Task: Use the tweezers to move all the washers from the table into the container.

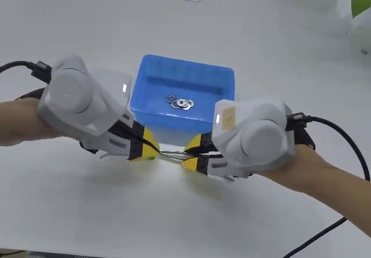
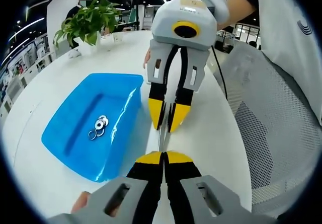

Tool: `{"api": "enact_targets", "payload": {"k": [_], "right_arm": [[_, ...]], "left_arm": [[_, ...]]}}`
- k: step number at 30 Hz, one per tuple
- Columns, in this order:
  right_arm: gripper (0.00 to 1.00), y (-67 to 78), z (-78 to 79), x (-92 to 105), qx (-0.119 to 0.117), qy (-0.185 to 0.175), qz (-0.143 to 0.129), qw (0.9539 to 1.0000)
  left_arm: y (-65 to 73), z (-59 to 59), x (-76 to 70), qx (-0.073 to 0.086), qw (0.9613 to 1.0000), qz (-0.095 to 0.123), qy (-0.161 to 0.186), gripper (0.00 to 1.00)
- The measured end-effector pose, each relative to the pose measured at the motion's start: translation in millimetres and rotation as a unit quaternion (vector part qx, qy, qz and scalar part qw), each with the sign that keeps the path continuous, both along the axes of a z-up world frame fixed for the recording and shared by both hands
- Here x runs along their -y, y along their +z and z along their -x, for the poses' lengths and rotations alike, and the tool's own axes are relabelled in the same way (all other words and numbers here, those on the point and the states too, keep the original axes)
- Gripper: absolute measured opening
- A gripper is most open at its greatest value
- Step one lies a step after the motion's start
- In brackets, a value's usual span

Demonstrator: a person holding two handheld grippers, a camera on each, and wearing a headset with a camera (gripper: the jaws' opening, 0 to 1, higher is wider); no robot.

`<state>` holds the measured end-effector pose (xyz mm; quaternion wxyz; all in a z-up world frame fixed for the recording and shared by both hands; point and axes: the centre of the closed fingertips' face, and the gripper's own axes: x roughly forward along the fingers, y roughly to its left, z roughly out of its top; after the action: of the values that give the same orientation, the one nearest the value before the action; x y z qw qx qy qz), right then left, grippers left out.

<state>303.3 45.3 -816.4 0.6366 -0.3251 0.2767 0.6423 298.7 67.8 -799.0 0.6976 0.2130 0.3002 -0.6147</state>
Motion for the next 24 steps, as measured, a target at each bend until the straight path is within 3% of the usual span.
{"api": "enact_targets", "payload": {"k": [8,12,14,19,22,24], "right_arm": [[0.15,-0.3,0.8,3.2,-0.005,-0.005,0.009,0.9999],[0.16,1.9,1.6,6.1,0.009,-0.004,0.015,0.9998],[0.17,7.4,0.2,6.8,0.021,-0.011,0.008,0.9997],[0.19,23.5,0.6,11.7,0.018,-0.055,-0.020,0.9981],[0.19,33.7,2.8,18.8,0.021,-0.083,-0.039,0.9955],[0.20,40.7,3.4,23.5,0.028,-0.105,-0.052,0.9927]], "left_arm": [[5.9,1.9,0.5,0.004,1.0000,0.006,0.004,0.04],[11.9,3.3,-1.2,0.010,0.9998,0.011,0.014,0.04],[15.9,3.6,-3.4,0.004,0.9993,0.021,0.031,0.04],[22.5,10.0,-12.5,0.002,0.9971,0.035,0.067,0.05],[33.0,15.7,-10.1,-0.006,0.9943,0.065,0.085,0.05],[43.4,16.7,-9.5,0.005,0.9921,0.080,0.097,0.08]]}}
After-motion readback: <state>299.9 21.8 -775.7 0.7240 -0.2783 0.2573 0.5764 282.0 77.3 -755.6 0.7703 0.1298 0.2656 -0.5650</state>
